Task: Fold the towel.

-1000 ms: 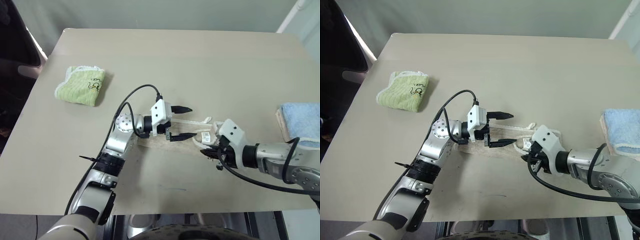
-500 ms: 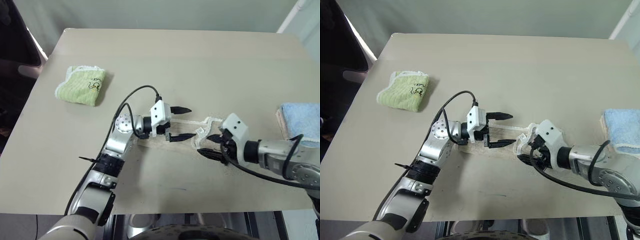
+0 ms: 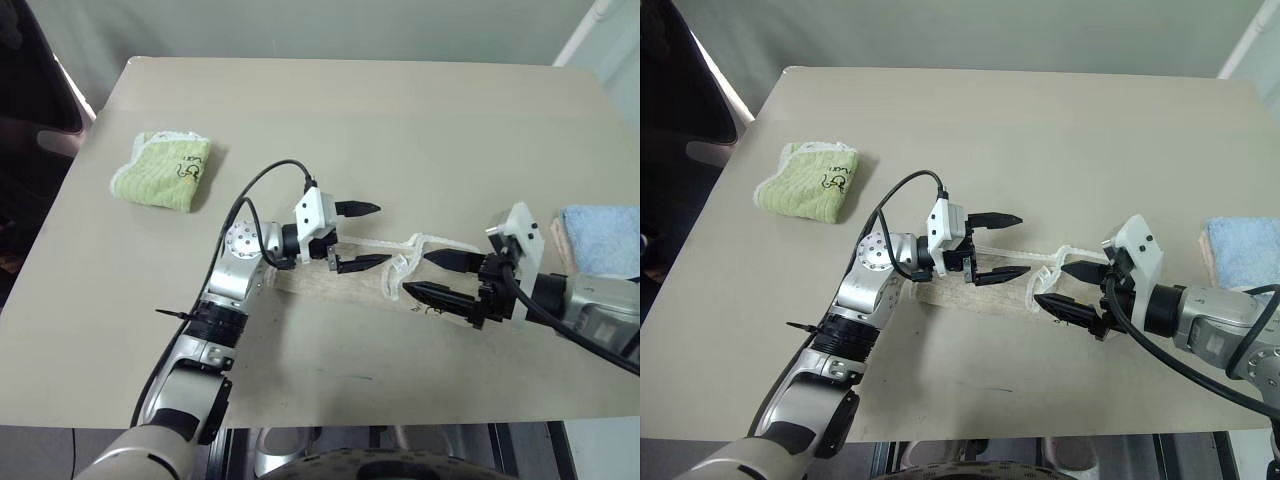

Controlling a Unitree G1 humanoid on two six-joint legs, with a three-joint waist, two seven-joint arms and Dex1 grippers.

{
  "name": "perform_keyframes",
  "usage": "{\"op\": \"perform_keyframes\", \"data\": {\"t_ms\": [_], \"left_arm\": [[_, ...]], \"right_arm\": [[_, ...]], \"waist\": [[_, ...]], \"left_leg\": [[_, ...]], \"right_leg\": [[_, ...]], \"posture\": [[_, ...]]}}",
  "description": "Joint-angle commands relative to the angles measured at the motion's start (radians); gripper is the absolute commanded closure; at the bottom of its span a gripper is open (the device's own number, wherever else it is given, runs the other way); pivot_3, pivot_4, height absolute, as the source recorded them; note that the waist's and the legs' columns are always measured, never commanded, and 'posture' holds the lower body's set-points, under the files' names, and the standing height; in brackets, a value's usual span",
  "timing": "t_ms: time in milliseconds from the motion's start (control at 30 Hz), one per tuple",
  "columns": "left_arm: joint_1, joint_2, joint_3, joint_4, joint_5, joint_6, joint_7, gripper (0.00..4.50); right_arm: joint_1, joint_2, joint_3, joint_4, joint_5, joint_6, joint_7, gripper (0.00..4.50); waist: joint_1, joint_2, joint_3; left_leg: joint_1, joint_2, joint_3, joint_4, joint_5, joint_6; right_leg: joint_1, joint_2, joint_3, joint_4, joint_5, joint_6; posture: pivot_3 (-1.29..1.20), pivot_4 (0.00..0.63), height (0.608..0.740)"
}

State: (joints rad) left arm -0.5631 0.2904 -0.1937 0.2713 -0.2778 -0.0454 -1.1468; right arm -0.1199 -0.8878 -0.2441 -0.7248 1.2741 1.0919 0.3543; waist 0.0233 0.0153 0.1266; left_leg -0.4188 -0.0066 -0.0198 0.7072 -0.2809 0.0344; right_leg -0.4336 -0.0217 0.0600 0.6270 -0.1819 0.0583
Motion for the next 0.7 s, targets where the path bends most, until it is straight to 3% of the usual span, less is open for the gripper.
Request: {"op": "perform_keyframes", "data": {"t_ms": [33,267,300,400,500,600,700], "left_arm": [[-0.026,-0.016,0.028,-0.003,-0.031,-0.001,0.002,0.00],[-0.061,-0.035,0.056,0.025,-0.054,0.002,-0.001,0.00],[-0.080,-0.049,0.050,0.005,-0.093,0.035,-0.038,0.00],[-0.108,-0.071,0.043,-0.027,-0.153,0.088,-0.096,0.00],[-0.109,-0.072,0.047,-0.029,-0.155,0.098,-0.103,0.00],[-0.126,-0.145,0.008,-0.010,-0.171,0.101,-0.145,0.00],[-0.133,-0.176,-0.009,-0.008,-0.159,0.119,-0.142,0.00]], "right_arm": [[0.022,-0.011,-0.055,-0.022,0.021,-0.038,-0.001,0.53],[0.068,-0.020,-0.103,-0.015,0.013,-0.082,0.012,0.53],[0.121,0.013,-0.147,-0.015,0.001,-0.118,0.023,0.70],[0.211,0.062,-0.216,-0.017,-0.020,-0.183,0.043,1.43],[0.229,0.061,-0.217,-0.021,-0.027,-0.205,0.053,2.47],[0.311,0.133,-0.252,-0.002,-0.072,-0.290,0.097,3.53],[0.316,0.135,-0.238,-0.019,-0.136,-0.333,0.109,4.48]], "waist": [[0.001,0.000,0.000],[0.001,0.000,0.000],[0.001,0.000,0.000],[0.012,-0.001,0.001],[0.007,-0.001,0.001],[0.006,-0.002,0.001],[0.006,-0.001,0.001]], "left_leg": [[0.000,0.000,0.000,0.000,0.000,0.000],[0.000,0.000,0.000,0.000,0.000,0.000],[0.000,0.000,0.000,0.000,0.000,0.000],[-0.001,0.000,-0.002,-0.001,0.000,0.001],[-0.001,0.000,0.000,-0.001,0.000,0.001],[0.000,0.000,0.000,-0.001,0.000,0.001],[0.000,0.000,0.000,-0.001,0.000,0.002]], "right_leg": [[0.000,0.000,0.000,0.000,0.000,0.000],[0.000,0.000,0.000,0.000,0.000,0.000],[0.000,0.000,0.000,0.000,0.000,0.000],[0.001,0.000,-0.001,0.000,0.000,0.000],[0.000,-0.001,0.000,0.000,0.000,0.001],[0.002,0.000,-0.001,-0.001,0.000,0.001],[0.001,-0.001,0.000,0.000,0.000,0.001]], "posture": [[0.00,0.150,0.733],[0.00,0.150,0.733],[0.00,0.150,0.733],[0.00,0.150,0.733],[0.00,0.150,0.733],[0.00,0.150,0.733],[0.00,0.150,0.733]]}}
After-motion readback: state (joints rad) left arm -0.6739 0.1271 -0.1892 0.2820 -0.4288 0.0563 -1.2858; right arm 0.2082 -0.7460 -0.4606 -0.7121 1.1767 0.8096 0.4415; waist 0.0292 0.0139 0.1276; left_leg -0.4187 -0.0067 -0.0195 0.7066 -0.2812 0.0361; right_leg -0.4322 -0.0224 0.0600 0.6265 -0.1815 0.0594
